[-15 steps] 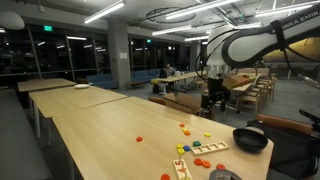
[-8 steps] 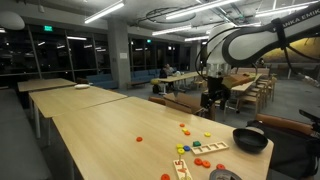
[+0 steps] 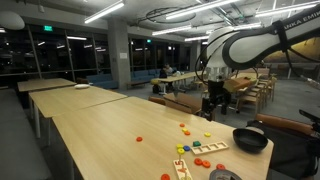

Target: Remove the orange object from the wooden object

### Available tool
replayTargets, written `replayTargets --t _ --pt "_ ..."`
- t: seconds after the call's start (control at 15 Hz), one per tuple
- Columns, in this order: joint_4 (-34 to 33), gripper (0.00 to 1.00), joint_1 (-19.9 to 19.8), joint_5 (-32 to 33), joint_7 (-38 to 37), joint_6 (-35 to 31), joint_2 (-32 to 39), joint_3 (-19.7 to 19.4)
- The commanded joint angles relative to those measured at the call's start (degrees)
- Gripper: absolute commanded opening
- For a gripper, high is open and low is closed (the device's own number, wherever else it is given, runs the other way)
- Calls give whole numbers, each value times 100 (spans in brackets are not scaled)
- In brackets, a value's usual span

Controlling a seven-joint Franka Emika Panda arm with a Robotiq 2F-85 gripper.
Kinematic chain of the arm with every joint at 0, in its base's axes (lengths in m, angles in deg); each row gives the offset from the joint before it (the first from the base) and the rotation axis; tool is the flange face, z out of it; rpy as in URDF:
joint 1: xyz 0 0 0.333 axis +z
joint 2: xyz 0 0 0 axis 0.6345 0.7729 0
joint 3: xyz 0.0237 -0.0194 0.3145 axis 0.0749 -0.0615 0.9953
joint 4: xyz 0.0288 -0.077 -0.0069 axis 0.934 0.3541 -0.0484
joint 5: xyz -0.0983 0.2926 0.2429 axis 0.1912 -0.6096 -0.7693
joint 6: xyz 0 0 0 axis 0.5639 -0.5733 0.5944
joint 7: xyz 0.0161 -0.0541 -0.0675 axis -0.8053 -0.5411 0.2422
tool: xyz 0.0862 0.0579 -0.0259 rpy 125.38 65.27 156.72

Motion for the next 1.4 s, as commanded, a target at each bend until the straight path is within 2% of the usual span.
replayTargets --t 0.0,0.33,0.67,1.0,1.33 --pt "190 100 223 -396 -74 173 -287 -39" --pt "613 100 510 -1070 -258 185 -555 84" --pt "1018 100 840 -1565 -745 -41 -640 563" --pt "1090 100 1118 -1756 -1412 -543 -263 1196" --pt "1058 100 1184 -1750 -1973 -1385 257 1353"
